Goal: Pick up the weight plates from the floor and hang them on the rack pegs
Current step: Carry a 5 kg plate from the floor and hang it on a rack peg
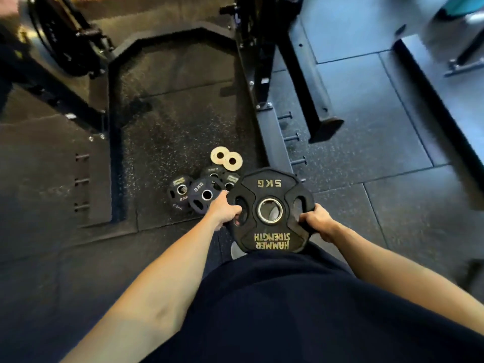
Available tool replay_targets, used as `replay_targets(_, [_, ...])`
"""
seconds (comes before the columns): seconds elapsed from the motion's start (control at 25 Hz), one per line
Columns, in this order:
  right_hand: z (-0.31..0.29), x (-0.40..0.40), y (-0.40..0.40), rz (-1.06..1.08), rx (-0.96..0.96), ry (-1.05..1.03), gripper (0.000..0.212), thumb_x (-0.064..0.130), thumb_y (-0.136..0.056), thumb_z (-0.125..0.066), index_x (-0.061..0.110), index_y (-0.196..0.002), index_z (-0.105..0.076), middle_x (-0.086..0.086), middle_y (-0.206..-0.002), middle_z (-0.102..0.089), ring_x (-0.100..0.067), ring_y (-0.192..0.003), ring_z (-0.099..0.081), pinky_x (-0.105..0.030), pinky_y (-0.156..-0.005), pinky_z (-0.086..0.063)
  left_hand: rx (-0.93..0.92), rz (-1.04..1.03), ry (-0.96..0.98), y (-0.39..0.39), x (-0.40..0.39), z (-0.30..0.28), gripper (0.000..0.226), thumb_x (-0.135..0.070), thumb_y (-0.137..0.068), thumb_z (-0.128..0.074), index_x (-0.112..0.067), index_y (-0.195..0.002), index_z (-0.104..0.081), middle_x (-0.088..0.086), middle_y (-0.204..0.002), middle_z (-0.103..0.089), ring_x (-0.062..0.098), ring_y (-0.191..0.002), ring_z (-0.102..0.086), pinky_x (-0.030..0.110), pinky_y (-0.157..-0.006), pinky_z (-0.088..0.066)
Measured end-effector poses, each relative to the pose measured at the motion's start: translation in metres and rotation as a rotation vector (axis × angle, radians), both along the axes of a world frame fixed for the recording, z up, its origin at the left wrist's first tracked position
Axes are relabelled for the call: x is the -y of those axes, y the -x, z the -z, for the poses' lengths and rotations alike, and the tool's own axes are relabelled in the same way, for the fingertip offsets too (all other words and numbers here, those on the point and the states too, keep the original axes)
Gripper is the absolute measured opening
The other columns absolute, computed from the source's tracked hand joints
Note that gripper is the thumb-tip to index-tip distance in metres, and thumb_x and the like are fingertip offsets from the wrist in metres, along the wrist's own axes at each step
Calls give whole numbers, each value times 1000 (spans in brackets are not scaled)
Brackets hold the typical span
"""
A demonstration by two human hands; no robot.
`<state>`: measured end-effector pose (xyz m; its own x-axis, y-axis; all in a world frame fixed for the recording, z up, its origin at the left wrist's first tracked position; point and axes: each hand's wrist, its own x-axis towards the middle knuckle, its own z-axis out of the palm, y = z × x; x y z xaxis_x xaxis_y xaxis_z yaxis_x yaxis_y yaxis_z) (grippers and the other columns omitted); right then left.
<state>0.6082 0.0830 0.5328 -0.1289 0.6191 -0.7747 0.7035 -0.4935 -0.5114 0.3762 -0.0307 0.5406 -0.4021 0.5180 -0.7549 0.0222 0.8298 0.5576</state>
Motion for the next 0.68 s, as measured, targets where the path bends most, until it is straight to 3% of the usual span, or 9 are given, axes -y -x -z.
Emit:
replay_targets(0.08, [1, 4, -42, 138, 7, -8, 25, 2, -76, -63, 9, -99, -54, -10, -89, -61, -22, -74, -60, -27, -53, -47, 31, 74, -26, -32, -21, -2, 47, -3, -83, -62, -10, -127, -48, 7, -96, -66, 14, -64, -59, 25, -43, -53])
replay_targets(0.2, [6, 11, -109, 327, 12, -21, 25, 2, -75, -65, 8, -98, -57, -9, -89, -63, -18, -71, -60, -27, -57, -50, -21, 297, -31, -84, -61, -2, 52, -5, -81, -64, -9, -129, -47, 10, -95, -67, 8, -54, -61, 19, -43, -49])
replay_targets(0.28, [7, 9, -150, 423, 16, -15, 25, -1, -73, -65, 7, -96, -59, -8, -84, -63, -14, -67, -58, -24, -54, -47, -62, 447, -22, -119, -93, -2, 44, -12, -78, -67, -13, -119, -51, 10, -101, -68, 13, -72, -64, 22, -61, -50])
replay_targets(0.36, [12, 1, -191, 497, 20, 27, 32, -2, -71, -66, 2, -102, -60, -14, -92, -65, -24, -78, -63, -30, -60, -52, -100, 573, 13, -159, -125, 2, 44, -18, -77, -69, -14, -117, -51, 11, -114, -65, 20, -90, -57, 27, -72, -42])
replay_targets(0.48, [16, -31, -255, 529, -7, 45, 35, -5, -67, -63, -4, -102, -62, -21, -97, -67, -32, -90, -65, -45, -76, -55, -107, 657, 60, -222, -171, 11, 59, -23, -78, -70, -11, -132, -47, 13, -126, -59, 25, -104, -56, 25, -79, -40])
replay_targets(0.6, [8, -91, -312, 512, -26, 11, 40, -4, -68, -63, -4, -109, -61, -22, -104, -67, -32, -94, -64, -44, -77, -54, -121, 648, 51, -278, -221, 8, 45, -24, -78, -70, -18, -118, -51, 10, -124, -62, 21, -101, -55, 25, -79, -39])
replay_targets(0.68, [0, -132, -335, 496, -22, -5, 43, -2, -72, -66, -1, -114, -56, -20, -109, -64, -31, -96, -62, -37, -75, -52, -144, 677, 59, -301, -254, 5, 55, -27, -79, -69, -16, -129, -48, 10, -125, -61, 25, -108, -57, 27, -81, -40])
